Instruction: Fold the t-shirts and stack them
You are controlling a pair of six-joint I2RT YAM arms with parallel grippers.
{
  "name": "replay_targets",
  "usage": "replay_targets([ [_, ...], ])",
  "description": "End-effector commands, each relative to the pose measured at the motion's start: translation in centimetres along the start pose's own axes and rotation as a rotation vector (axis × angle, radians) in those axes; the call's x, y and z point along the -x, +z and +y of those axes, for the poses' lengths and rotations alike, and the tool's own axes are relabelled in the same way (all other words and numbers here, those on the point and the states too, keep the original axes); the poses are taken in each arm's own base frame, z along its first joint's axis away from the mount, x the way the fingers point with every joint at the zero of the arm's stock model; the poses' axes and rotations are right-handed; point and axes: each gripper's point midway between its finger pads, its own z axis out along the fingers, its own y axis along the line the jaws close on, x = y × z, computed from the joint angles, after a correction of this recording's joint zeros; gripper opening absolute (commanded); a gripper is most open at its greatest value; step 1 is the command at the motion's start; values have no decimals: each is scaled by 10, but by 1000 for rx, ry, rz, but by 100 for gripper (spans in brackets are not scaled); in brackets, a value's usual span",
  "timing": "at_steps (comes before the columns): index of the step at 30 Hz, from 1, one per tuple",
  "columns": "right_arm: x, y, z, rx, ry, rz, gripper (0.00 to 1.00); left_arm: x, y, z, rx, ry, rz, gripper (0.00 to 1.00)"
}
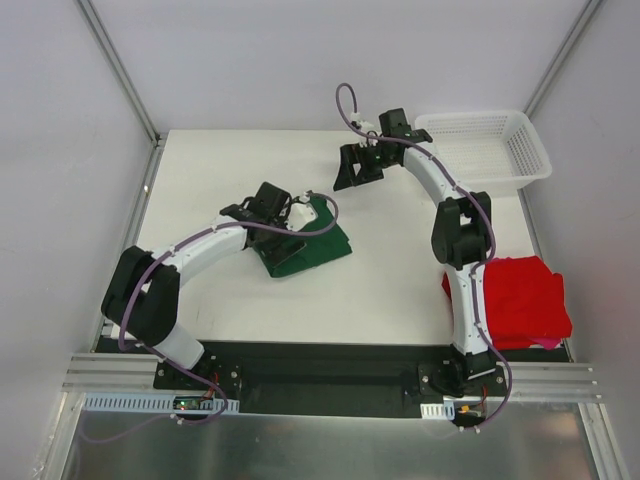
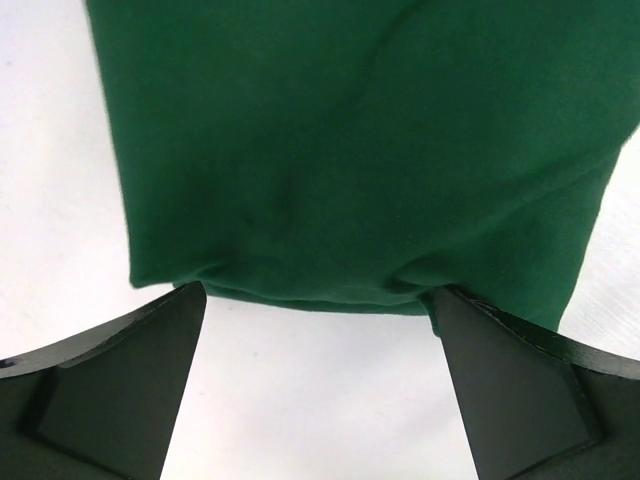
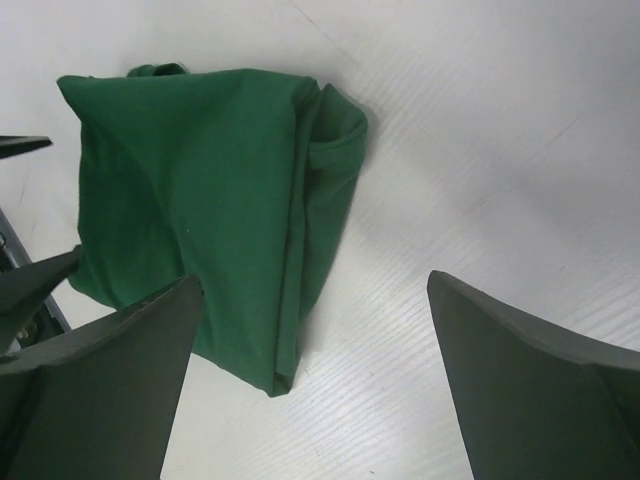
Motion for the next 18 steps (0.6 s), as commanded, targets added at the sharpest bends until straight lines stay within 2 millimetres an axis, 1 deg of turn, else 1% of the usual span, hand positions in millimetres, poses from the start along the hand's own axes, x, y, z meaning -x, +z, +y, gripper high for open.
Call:
replay_targets([
  [1, 26, -15, 23, 83, -23, -78, 100, 10, -4, -17, -13, 2, -66, 99],
  [4, 25, -21, 31, 100, -14, -74, 100, 1, 0, -25, -32, -2, -43, 99],
  [5, 27, -26, 37, 114, -17, -79, 100, -4, 2, -28, -37, -2, -32, 99],
  [6, 26, -28, 40, 122, -15, -75, 100, -4, 4, -34, -65, -2, -36, 99],
  [10, 22, -39, 50, 150, -5, -66, 100, -12, 16, -42, -104, -20, 2, 99],
  [11, 20, -41, 51, 158, 2, -63, 100, -12, 20, -46, -124, -23, 7, 99],
  [12, 20, -47, 55, 161, 3, -64, 100, -12, 22, -48, -136, -28, 11, 99],
  [15, 14, -57, 56, 168, 24, -52, 100, -11, 32, -54, -173, -41, 27, 99],
  [18, 10, -66, 51, 163, 41, -37, 100, -5, 38, -61, -224, -59, 35, 99],
])
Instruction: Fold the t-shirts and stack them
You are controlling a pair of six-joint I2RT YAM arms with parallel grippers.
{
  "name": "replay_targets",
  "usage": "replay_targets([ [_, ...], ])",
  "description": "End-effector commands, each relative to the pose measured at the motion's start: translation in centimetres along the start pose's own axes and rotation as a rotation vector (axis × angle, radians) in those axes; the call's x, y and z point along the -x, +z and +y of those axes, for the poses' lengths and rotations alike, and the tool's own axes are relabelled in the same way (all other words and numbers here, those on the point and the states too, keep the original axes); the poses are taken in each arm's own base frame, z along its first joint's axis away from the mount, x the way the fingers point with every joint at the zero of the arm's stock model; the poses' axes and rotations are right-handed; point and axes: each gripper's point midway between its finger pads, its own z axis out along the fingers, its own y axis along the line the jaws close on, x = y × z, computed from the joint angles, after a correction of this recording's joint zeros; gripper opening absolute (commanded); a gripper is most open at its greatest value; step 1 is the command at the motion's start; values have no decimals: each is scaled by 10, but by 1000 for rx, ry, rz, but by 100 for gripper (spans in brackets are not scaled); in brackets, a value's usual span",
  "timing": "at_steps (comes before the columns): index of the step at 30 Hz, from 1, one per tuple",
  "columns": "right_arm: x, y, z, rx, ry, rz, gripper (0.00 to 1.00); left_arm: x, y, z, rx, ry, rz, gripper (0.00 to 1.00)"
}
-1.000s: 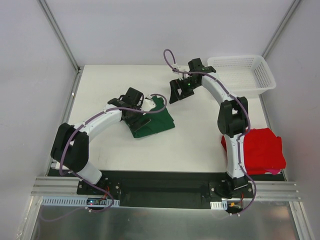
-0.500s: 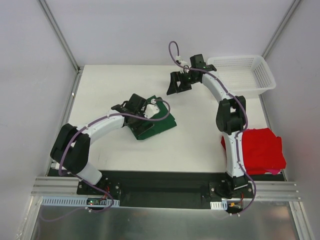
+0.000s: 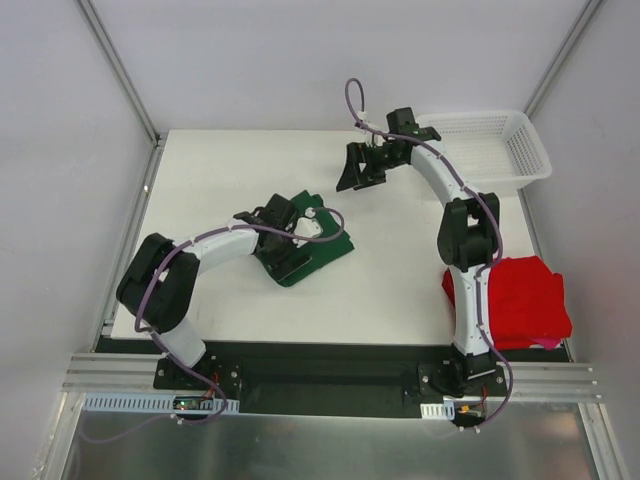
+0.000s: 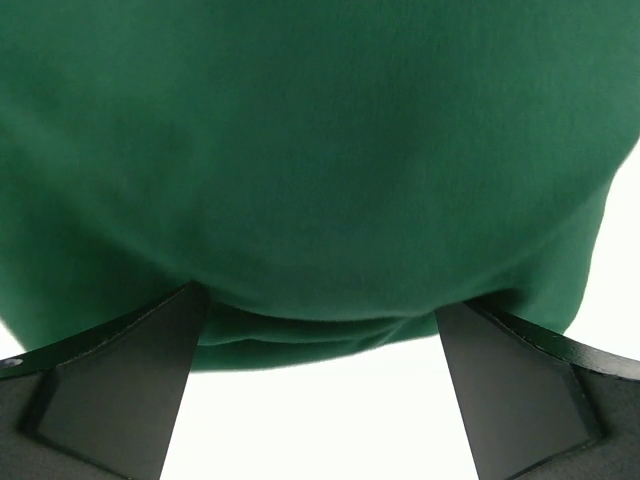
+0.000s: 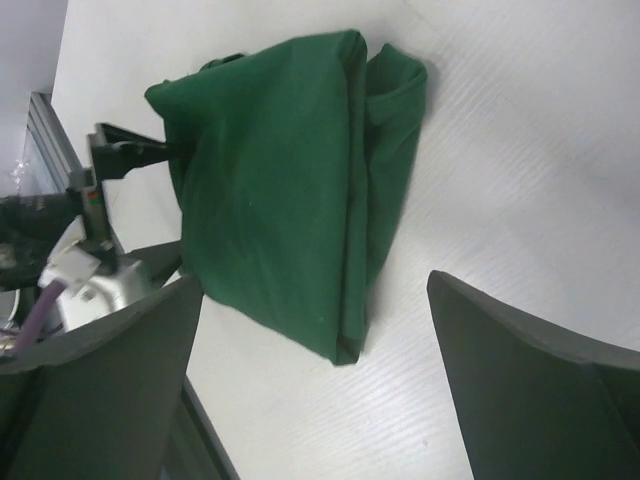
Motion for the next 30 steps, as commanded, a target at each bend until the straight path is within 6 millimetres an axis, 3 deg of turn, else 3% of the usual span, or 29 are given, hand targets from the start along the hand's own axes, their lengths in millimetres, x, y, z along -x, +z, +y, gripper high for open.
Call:
replay_targets([
  [1, 12, -45, 29, 32, -28, -39, 100, 14, 7, -16, -106, -36, -13, 99],
  [6, 15, -56, 27, 20, -32, -50, 100, 32, -6, -2, -74, -13, 0, 99],
  [7, 16, -57, 25, 15, -36, -51, 100, 47, -18, 5, -59, -4, -33, 99],
  [9, 15, -56, 21, 9, -29, -47, 100, 50, -36, 5, -64, 1, -19, 99],
  [10, 15, -56, 21, 8, -27, -45, 100, 63, -53, 10, -41, 11, -54, 99],
  [16, 15, -56, 14, -5, -32, -46, 100, 78, -112, 9, -6, 45, -83, 99],
  [19, 15, -56, 11, -10, -32, -45, 100, 84, -129, 4, -12, 28, -106, 99],
  [21, 15, -55, 10, -12, -27, -46, 100, 91, -131, -4, -48, 4, -132, 99],
  [25, 15, -57, 10, -15, -28, -50, 100, 92, -102, -21, -160, -57, -97, 99],
  [30, 13, -64, 8, -24, -20, -52, 100, 106, -83, -53, -403, -119, -139, 94],
])
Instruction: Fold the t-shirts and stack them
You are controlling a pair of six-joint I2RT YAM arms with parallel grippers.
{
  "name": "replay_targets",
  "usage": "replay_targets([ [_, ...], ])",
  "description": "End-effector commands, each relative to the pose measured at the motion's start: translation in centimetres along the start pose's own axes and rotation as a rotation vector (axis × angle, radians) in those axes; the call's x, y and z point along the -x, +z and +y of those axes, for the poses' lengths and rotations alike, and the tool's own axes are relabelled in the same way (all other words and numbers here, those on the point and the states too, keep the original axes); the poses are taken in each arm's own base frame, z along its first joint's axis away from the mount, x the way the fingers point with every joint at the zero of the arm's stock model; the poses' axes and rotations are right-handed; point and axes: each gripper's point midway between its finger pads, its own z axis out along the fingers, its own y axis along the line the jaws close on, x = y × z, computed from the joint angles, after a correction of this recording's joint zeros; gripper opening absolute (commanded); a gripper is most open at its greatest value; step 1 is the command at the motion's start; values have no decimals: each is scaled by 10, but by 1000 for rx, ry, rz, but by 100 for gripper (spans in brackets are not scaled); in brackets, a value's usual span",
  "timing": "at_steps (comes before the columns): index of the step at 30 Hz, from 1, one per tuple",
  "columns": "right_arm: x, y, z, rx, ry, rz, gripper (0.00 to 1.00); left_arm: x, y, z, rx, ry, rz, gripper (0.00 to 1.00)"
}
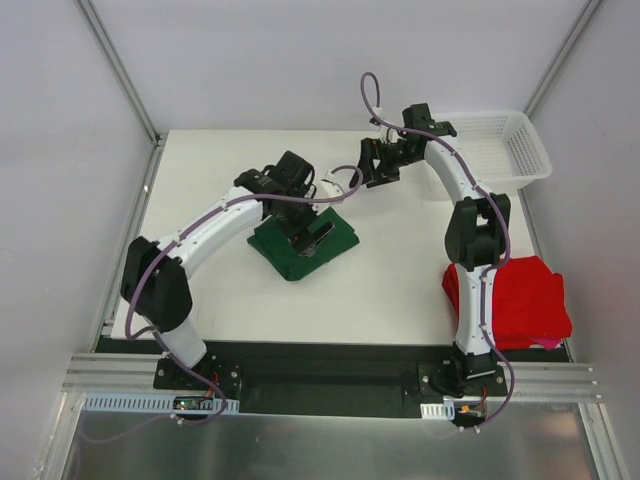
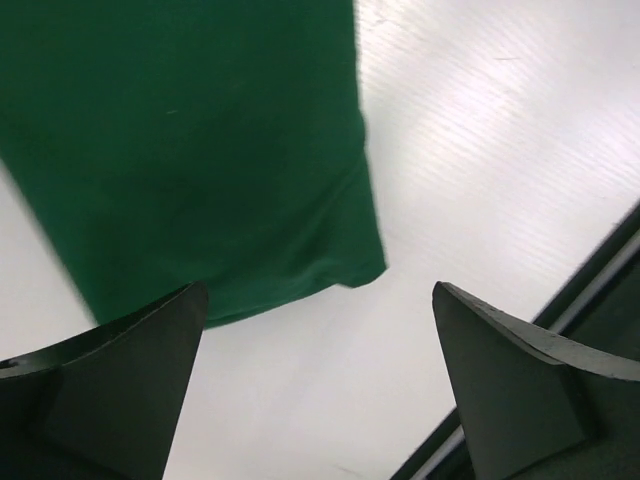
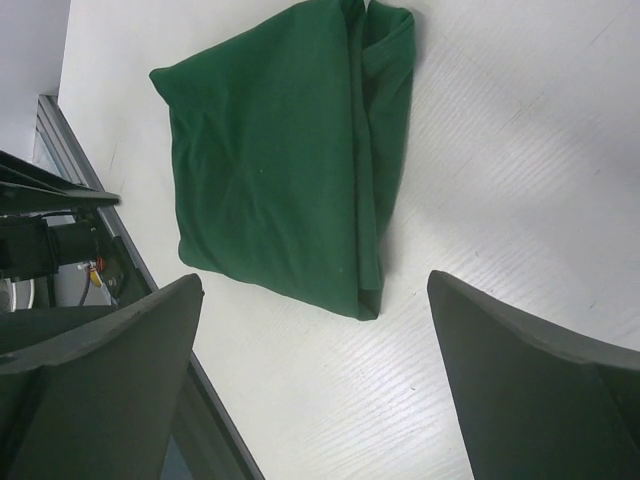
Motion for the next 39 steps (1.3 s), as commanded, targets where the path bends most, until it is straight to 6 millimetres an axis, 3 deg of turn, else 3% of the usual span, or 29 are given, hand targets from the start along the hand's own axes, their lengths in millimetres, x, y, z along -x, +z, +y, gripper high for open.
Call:
replay_targets([
  [1, 15, -29, 17, -11, -58, -55, 100, 2, 26, -31, -252, -133, 3, 90],
  [5, 13, -35, 14, -16, -49, -59, 100, -3, 42, -21, -250, -165, 28, 69],
  [6, 12, -36, 13, -15, -43, -59, 100, -6, 47, -16, -230, -163, 39, 63],
  [7, 11, -36, 12, -16, -39, -57, 100, -8, 49, -10, -207, -154, 50, 47],
  [9, 11, -36, 12, -14, -39, -58, 100, -12, 55, -6, -194, -151, 67, 38],
  [13, 11, -37, 12, -10, -32, -60, 100, -13, 61, 4, -143, -145, 68, 33],
  [21, 9, -33, 12, 6, -11, -56, 100, -32, 74, 29, 5, -130, 113, 37],
  [26, 11, -33, 12, 7, -11, -60, 100, -44, 83, 24, -6, -143, 145, 37],
  [39, 6, -31, 7, 2, 5, -50, 100, -86, 97, -13, -58, -140, 235, 39],
])
